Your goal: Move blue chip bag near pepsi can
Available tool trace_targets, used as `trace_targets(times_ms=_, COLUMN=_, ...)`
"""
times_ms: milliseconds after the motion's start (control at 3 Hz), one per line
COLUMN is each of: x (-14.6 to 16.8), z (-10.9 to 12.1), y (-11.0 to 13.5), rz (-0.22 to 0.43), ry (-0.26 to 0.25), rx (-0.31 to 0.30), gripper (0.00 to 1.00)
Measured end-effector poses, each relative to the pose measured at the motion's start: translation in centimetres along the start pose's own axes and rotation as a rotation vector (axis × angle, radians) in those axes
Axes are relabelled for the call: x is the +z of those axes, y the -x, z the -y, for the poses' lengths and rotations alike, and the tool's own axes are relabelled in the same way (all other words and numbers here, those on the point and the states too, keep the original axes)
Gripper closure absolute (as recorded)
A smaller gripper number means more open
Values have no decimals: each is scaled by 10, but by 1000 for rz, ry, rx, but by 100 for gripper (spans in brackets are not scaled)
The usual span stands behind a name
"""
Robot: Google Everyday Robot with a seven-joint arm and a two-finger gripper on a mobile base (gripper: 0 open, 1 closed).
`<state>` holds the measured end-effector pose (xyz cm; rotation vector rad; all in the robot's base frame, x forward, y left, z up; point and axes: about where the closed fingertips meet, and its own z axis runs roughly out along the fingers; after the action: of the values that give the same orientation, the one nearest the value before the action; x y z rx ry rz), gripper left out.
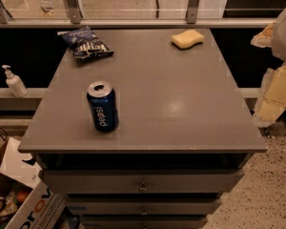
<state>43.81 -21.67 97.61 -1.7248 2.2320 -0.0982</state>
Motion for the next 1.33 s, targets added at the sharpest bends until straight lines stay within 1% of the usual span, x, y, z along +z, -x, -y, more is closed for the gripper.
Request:
trace_targets(times_ms=333, x=0, z=0, y=0, rz=0, ry=0, rx=0, gripper=0)
trace_targets(times_ms=667, x=16, z=8, y=11, rz=44, ry=-11, rx=-3, gripper=0)
trace_targets(times_ms=1000, x=42, z=26, y=31, rz=117, ry=-15, rx=-7, gripper=0)
trace_targets(times_ms=1333, x=71, z=48, y=53, rz=217, ry=-16, rx=-17, gripper=0)
